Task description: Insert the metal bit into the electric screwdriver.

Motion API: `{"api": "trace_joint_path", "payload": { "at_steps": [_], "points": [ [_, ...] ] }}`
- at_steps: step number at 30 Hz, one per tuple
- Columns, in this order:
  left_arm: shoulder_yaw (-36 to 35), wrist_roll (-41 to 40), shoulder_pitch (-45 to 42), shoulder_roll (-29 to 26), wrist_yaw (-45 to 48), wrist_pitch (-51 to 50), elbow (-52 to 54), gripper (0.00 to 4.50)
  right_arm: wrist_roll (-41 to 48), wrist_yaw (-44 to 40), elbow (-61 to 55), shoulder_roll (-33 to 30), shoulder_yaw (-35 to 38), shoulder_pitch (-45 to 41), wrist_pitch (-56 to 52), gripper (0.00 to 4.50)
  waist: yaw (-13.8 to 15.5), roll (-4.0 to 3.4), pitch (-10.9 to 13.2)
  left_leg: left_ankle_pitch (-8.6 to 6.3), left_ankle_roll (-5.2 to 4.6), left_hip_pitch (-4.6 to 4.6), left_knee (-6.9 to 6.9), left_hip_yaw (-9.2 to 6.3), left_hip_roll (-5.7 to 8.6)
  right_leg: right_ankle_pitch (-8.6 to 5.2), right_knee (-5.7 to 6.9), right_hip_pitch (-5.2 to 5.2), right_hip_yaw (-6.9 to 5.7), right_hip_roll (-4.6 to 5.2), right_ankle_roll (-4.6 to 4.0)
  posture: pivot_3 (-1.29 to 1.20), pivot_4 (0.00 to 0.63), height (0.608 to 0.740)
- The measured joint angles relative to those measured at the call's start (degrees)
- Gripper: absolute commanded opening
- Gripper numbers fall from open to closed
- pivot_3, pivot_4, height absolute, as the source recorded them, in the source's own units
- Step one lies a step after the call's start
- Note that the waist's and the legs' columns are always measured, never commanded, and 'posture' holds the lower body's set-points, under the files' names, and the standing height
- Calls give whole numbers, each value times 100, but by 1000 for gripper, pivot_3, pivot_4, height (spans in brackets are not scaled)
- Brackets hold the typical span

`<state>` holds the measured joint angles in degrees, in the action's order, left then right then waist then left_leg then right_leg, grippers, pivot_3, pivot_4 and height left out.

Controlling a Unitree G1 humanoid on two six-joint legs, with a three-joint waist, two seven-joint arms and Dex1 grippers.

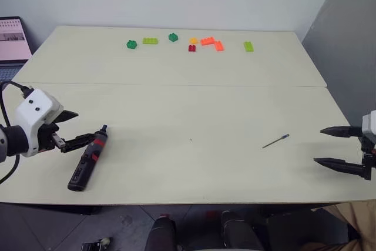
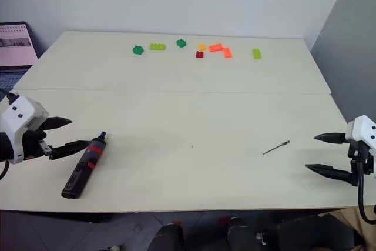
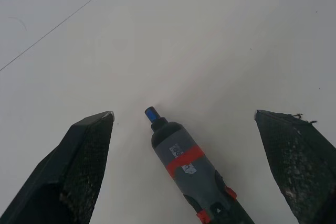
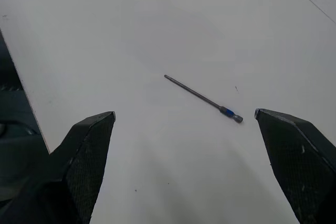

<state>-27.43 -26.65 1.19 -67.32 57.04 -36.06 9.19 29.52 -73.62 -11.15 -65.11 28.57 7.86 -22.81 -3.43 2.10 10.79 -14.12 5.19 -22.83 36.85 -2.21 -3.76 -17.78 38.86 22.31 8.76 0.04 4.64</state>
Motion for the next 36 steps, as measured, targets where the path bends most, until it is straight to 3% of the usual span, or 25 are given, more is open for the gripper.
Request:
{"api": "trace_joint_path", "payload": {
  "at_steps": [20,30,36],
  "points": [
    [-65,58,195,140,-230,-550,234,4477,-129,-2,-4,143,-279,-236,116,4500,0,3,14,0,0,-1,3,-1,0,14,3,0,-1,0,23,0,150,740],
    [70,53,-677,746,-2021,-2770,615,4477,92,8,-334,301,-600,-643,50,4500,1,7,16,0,0,-3,7,-8,2,20,5,-4,-5,0,33,0,150,740],
    [100,-44,-1167,913,-2378,-3662,501,4477,412,161,-551,717,-762,-1161,-13,4500,-1,11,19,0,0,-3,9,-16,3,23,10,-5,-11,-1,30,0,150,740]
  ]
}}
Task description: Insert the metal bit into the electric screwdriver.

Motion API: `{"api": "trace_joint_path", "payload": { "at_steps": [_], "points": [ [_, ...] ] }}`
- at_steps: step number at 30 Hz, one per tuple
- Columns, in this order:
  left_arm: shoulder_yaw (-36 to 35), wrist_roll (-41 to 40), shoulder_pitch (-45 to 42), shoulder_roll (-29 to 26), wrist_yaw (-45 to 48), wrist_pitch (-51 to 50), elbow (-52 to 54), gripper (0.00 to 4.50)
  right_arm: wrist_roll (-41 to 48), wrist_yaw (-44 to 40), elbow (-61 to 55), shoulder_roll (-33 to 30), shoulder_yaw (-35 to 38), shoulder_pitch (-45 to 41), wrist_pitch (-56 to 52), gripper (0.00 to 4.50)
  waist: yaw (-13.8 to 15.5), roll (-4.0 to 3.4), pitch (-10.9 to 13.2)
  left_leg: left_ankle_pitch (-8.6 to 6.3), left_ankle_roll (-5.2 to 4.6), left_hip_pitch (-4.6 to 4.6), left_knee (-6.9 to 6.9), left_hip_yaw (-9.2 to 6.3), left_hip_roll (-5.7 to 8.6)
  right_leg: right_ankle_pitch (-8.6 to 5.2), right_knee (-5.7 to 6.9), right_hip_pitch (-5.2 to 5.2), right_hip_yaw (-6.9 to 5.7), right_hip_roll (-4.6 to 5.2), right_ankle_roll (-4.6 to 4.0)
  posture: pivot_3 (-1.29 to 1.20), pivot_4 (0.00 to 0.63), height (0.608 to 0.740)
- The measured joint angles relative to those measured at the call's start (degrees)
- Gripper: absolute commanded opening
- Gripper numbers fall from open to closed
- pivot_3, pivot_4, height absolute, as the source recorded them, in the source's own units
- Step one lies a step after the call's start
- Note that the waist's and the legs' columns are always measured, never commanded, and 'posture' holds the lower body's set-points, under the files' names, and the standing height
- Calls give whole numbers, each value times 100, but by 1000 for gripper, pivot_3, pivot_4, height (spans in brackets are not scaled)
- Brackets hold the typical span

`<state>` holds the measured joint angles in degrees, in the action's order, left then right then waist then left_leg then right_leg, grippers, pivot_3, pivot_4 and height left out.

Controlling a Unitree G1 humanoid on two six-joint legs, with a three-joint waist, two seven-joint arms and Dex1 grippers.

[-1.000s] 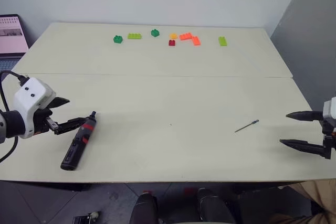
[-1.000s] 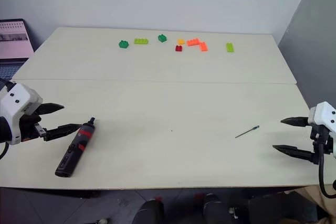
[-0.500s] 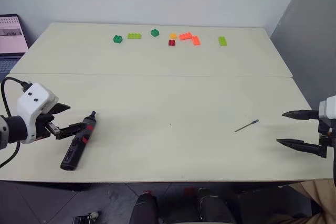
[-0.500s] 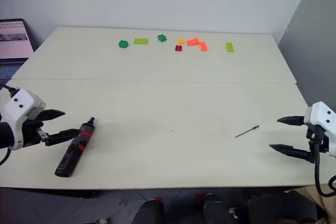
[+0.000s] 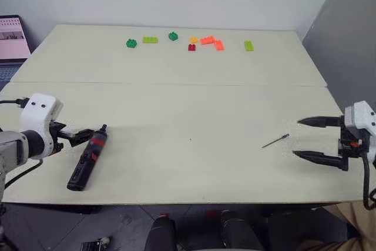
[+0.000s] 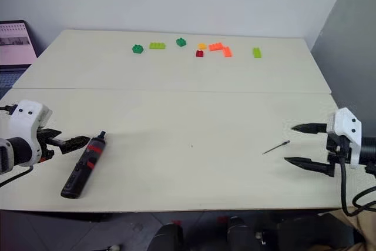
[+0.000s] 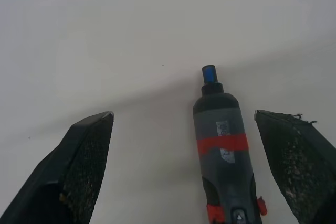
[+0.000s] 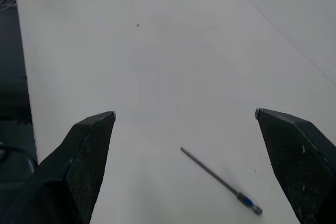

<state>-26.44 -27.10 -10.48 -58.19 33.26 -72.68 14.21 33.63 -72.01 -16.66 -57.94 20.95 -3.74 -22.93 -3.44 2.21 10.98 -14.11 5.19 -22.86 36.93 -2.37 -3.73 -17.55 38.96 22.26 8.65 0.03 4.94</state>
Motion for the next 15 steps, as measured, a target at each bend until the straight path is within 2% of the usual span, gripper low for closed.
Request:
{"api": "trace_joint_path", "payload": {
  "at_steps": [9,15],
  "points": [
    [573,-64,-463,-181,106,-382,-535,4477,931,86,-129,347,-155,-1255,-212,4500,5,0,1,0,0,-6,-1,-14,0,13,-1,0,-16,1,-24,0,150,740],
    [724,-75,-665,-164,101,-540,-780,4477,1222,-75,-97,309,-195,-1402,-358,4500,12,0,1,0,0,-11,-2,-28,0,13,0,0,-31,0,-25,0,150,740]
  ]
}}
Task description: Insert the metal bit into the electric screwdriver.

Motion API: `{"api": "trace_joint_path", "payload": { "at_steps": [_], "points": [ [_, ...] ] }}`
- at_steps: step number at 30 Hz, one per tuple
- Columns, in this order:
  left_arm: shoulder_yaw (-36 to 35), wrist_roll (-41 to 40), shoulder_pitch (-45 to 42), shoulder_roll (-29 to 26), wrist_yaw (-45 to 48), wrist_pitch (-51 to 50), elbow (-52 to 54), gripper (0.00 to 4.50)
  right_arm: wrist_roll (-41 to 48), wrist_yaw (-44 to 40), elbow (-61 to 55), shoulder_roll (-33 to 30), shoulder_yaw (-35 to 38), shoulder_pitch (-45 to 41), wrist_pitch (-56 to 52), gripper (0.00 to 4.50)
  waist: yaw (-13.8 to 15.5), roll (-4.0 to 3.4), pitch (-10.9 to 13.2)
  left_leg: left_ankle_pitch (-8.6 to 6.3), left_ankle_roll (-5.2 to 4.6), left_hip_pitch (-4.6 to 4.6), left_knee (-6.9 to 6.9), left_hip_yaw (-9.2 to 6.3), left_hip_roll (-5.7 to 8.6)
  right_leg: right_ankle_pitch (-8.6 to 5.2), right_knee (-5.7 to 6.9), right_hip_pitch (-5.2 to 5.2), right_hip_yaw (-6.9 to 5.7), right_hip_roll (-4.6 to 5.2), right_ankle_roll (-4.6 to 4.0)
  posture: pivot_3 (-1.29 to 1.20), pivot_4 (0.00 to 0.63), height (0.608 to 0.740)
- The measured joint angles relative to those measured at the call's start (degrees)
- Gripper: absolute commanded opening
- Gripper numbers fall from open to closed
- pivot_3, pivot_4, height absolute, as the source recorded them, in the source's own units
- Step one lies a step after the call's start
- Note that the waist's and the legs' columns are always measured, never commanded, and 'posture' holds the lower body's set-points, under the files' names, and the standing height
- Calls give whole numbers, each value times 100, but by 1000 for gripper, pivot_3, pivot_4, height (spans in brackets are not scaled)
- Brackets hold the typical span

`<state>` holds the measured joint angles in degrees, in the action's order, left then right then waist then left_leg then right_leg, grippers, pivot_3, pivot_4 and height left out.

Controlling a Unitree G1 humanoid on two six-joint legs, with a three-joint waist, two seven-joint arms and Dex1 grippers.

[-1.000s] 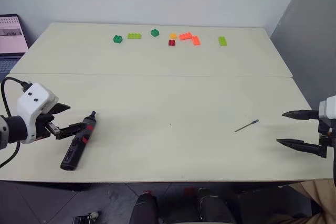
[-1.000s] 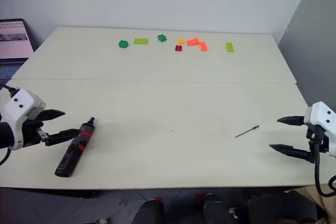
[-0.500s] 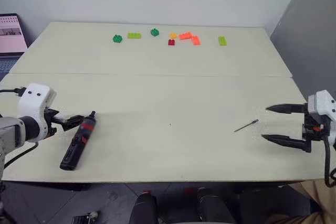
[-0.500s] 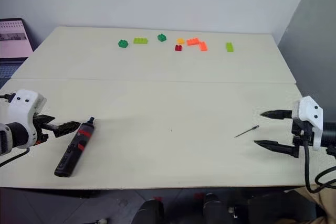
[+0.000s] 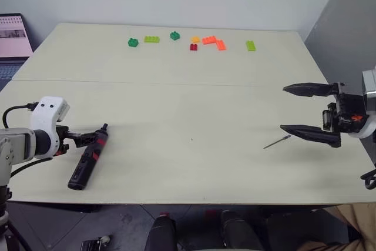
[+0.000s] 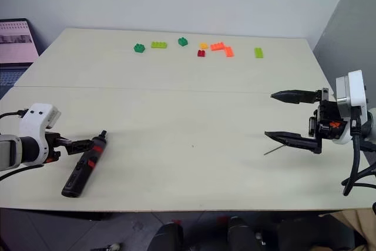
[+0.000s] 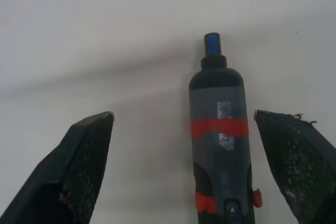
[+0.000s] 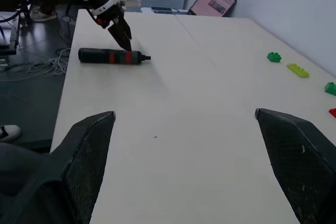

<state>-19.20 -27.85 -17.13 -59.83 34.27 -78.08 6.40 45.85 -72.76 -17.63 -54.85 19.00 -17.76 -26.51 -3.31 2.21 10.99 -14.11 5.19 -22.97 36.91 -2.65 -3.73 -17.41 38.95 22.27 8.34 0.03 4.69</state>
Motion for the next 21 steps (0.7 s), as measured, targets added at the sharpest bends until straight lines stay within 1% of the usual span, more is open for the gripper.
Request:
{"api": "trace_joint_path", "payload": {
  "at_steps": [6,11,16,21],
  "points": [
    [314,12,-334,0,-17,-78,-269,4477,39,-278,5,-83,-147,-172,-45,4500,-4,0,0,1,0,1,3,-4,0,0,2,-2,-2,0,0,0,150,740],
    [623,108,-739,10,-196,-382,-537,4477,-29,-324,-30,-43,-419,-206,-20,4500,-2,0,0,1,0,0,3,-6,1,0,2,-2,-3,0,1,0,150,740],
    [1142,120,-1246,75,-254,-910,-775,4477,-164,-355,-63,39,-580,-189,109,4500,2,0,0,1,0,-4,3,-11,2,0,2,-2,-9,-1,1,0,150,740],
    [1732,151,-1879,75,-130,-923,-1406,4477,-203,-471,-62,68,-625,-88,246,4500,1,0,0,1,0,-4,3,-17,3,0,4,-4,-14,-2,0,0,150,740]
  ]
}}
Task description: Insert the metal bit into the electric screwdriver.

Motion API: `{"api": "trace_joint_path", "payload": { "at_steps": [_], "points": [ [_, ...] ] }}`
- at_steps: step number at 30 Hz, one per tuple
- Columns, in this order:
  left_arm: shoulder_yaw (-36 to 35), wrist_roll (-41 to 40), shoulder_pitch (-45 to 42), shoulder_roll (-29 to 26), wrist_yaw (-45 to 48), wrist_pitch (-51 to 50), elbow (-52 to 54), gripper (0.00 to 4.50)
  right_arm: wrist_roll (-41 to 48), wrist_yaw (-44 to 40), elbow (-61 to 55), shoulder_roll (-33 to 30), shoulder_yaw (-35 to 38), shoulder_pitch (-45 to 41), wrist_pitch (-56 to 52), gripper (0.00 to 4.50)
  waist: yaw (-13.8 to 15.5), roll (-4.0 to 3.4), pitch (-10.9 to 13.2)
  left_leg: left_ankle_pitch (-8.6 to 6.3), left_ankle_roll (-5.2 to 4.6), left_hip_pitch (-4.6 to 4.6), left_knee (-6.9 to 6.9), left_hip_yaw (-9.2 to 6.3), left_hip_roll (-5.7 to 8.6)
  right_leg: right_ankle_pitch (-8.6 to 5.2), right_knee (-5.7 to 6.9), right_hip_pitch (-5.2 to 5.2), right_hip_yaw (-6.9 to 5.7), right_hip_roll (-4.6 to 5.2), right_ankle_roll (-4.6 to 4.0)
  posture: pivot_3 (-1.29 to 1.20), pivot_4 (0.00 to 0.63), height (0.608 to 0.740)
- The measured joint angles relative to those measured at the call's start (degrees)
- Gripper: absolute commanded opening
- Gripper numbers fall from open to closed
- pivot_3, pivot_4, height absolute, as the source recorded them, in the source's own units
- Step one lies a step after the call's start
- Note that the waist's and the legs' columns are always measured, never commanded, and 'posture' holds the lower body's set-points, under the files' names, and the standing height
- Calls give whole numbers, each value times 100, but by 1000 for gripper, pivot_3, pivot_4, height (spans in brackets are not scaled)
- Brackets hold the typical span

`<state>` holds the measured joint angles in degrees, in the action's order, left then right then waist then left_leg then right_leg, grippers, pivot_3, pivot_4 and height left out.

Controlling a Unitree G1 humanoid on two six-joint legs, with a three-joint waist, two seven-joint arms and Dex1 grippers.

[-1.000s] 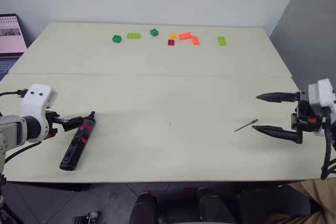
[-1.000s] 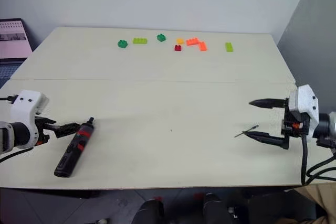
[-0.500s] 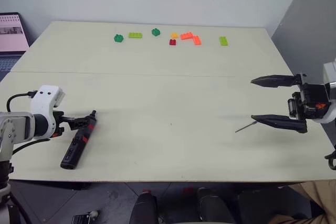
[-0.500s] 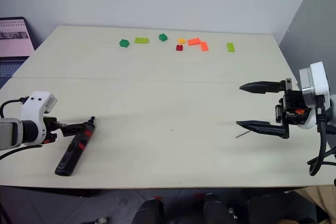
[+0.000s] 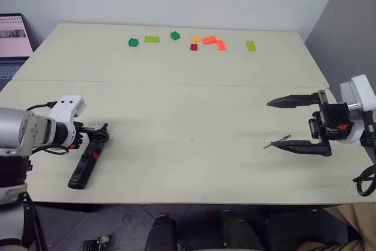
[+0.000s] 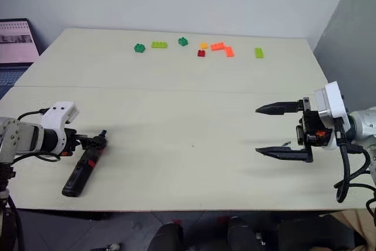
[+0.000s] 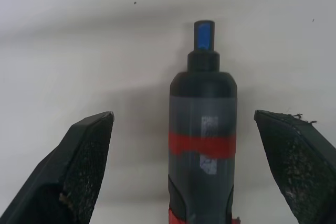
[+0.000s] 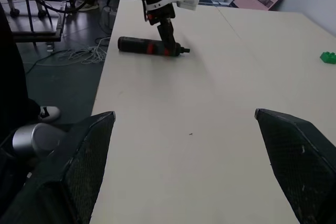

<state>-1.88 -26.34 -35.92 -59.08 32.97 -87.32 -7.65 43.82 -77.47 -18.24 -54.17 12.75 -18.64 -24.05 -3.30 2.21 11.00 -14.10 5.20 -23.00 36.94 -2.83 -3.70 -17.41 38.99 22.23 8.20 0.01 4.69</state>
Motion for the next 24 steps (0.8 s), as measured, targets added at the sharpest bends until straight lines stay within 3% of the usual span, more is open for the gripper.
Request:
{"api": "trace_joint_path", "payload": {
  "at_steps": [13,24],
  "points": [
    [1519,513,-1188,52,684,693,-1551,4477,16,-181,-40,-79,72,343,16,4500,2,0,0,0,0,-3,1,-6,1,0,1,-2,-6,-1,0,0,150,740],
    [1971,853,-1634,282,1143,867,-1986,4477,16,-246,-136,-77,78,435,30,4500,3,0,0,1,0,-5,2,-10,1,0,2,-1,-7,-2,0,0,150,740]
  ]
}}
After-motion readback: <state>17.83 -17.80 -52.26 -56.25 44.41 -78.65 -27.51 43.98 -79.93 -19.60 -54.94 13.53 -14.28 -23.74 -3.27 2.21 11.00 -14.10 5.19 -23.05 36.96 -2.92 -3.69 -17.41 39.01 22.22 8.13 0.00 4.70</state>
